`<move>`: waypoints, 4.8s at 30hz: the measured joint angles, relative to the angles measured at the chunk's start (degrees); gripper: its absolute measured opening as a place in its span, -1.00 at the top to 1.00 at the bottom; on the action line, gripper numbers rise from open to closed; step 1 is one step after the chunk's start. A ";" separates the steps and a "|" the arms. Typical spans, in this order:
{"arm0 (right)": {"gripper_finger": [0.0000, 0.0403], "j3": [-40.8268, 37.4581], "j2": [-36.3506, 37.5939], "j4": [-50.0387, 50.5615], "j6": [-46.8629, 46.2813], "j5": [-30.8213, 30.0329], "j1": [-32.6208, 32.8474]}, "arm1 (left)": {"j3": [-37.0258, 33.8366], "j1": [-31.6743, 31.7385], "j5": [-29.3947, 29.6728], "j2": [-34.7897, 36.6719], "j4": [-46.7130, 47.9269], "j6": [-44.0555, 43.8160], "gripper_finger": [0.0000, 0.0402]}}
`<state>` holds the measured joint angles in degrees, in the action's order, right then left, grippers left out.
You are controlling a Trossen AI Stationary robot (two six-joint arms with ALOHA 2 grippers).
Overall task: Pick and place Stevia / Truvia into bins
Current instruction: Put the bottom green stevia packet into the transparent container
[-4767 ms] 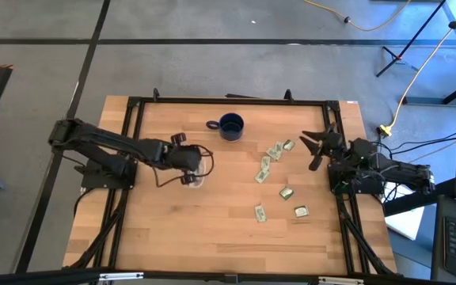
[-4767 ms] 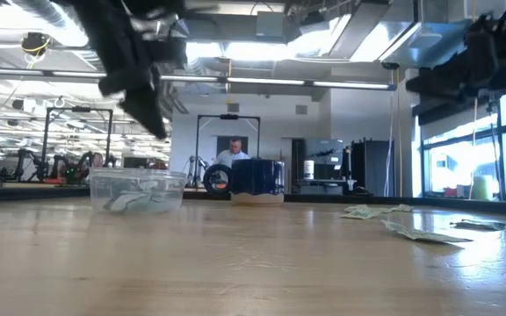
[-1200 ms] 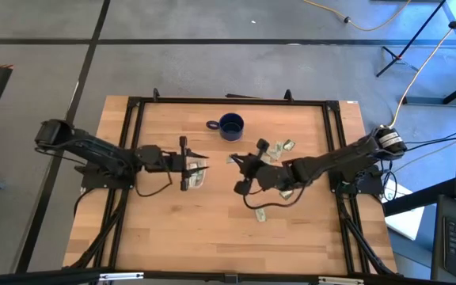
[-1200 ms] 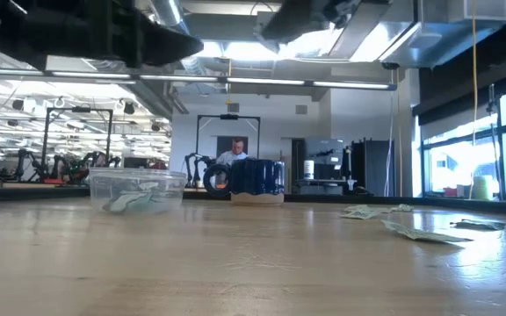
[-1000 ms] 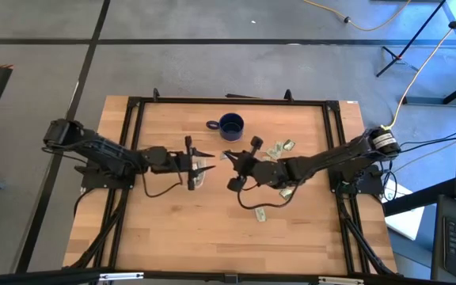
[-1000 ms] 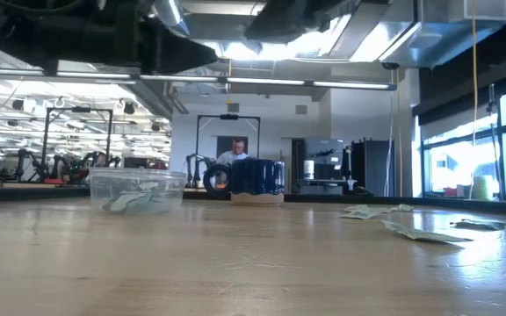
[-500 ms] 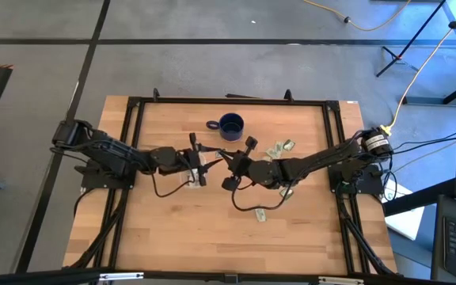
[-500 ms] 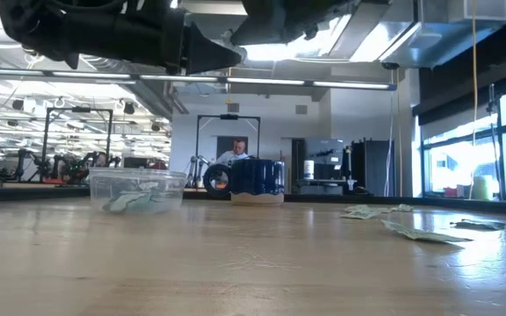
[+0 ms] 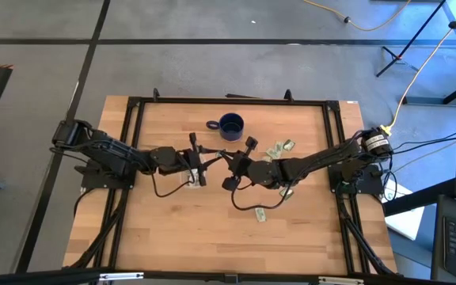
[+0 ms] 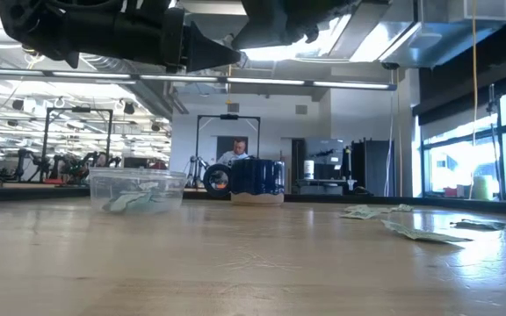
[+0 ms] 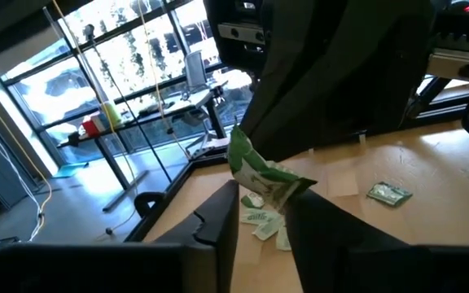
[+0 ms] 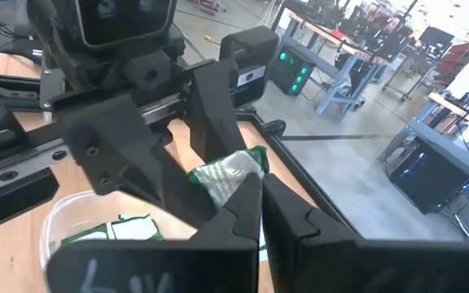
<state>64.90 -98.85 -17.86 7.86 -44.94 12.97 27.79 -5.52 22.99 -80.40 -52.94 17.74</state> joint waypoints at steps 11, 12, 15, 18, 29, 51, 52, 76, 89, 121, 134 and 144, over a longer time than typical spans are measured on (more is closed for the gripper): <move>0.96 0.00 0.00 0.19 0.07 -0.03 0.00 | 0.00 0.00 0.01 0.00 0.36 1.03 0.96; 0.96 0.00 0.00 0.19 0.07 -0.01 0.02 | 0.00 0.00 0.01 0.00 0.34 1.03 0.96; 0.96 0.00 0.00 0.31 1.46 -0.08 0.52 | 0.00 0.00 -0.05 0.00 0.39 1.05 0.94; 0.91 0.00 0.13 0.20 2.98 -0.54 1.37 | 0.00 -0.07 -0.47 0.00 0.40 1.07 0.93; 0.38 0.04 10.62 23.65 -8.48 -5.39 9.01 | -0.07 0.00 -0.06 0.04 5.63 -1.01 0.94; 0.33 0.00 14.21 66.98 -51.29 6.07 11.26 | 13.75 -0.66 -2.12 7.61 84.79 -11.58 0.94; 0.33 0.00 14.21 66.98 -51.28 6.07 11.26 | 13.75 -0.93 -2.11 6.94 84.92 -10.22 0.94; 0.33 -0.18 14.21 75.67 -58.28 19.81 10.64 | 13.75 -3.45 2.92 5.10 83.10 -4.32 0.59; 0.33 -12.55 14.21 73.19 -69.27 30.21 8.94 | 13.75 -3.45 -14.18 15.15 72.46 -15.08 0.66; 0.97 -26.75 14.32 55.18 -75.06 39.49 5.88 | 13.75 -3.45 -17.54 15.39 69.02 -13.97 0.71; 0.98 -18.40 14.16 55.20 -65.41 35.62 5.90 | 13.75 -3.78 -17.36 12.93 63.16 0.90 0.66; 0.99 -9.09 14.21 41.94 -49.93 33.11 5.10 | 13.73 -6.57 -15.62 0.30 40.63 36.46 0.53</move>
<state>55.81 -84.64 24.09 -42.07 -11.83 18.07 41.52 -12.09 7.37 -80.10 -12.31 54.20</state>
